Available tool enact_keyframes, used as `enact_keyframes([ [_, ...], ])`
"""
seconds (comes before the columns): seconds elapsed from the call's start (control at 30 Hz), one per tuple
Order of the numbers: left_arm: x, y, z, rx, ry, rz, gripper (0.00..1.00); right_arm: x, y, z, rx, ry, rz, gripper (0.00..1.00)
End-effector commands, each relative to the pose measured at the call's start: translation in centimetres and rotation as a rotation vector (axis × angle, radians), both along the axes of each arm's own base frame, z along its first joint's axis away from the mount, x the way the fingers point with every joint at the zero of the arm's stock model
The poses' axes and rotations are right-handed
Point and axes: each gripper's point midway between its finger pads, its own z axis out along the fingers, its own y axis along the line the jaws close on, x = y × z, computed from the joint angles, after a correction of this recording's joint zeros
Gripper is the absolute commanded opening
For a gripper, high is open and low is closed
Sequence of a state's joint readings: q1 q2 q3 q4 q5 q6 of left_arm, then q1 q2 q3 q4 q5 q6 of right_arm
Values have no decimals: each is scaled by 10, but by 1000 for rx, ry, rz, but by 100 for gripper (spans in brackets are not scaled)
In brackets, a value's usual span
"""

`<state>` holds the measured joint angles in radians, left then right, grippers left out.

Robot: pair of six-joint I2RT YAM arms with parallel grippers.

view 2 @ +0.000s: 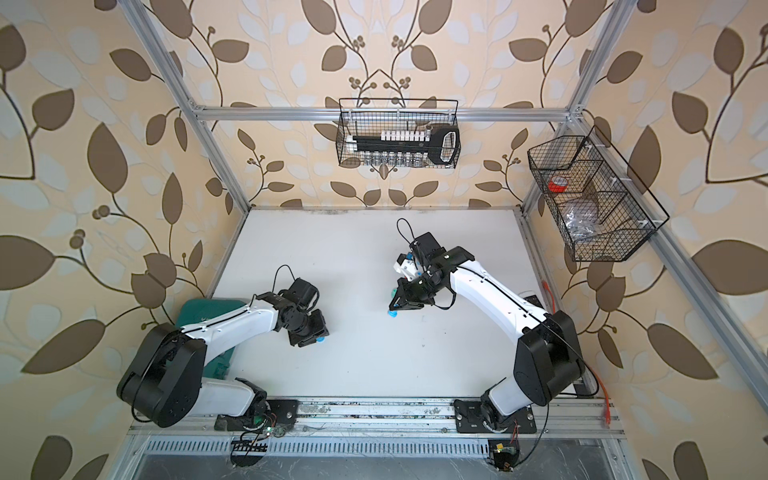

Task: Close the stamp cap
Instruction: Move the cover to the center of the board, then close the cover of the stamp.

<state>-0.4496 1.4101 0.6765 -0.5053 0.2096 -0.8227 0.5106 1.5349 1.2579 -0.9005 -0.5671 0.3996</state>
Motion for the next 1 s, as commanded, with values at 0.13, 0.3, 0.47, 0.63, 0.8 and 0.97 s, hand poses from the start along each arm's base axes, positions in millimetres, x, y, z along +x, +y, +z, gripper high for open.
enact_keyframes([
  [0.13,11,-30,11,-20,-16,-6,45,5,-2,-1,-42,-34,-1,11],
  [0.3,21,-8,60,-36,-110,-8,47,11,8,-20,-92,-48,8,11],
  [0.47,22,29,90,-36,-160,55,50,21,52,-36,-164,-121,69,11],
  [0.63,19,67,86,-47,-143,179,50,25,109,-60,-230,-194,117,10],
  [0.8,18,86,83,-52,-146,269,50,24,147,-80,-279,-239,151,10],
  [0.97,21,89,82,-64,-154,298,50,24,167,-96,-303,-251,164,10],
])
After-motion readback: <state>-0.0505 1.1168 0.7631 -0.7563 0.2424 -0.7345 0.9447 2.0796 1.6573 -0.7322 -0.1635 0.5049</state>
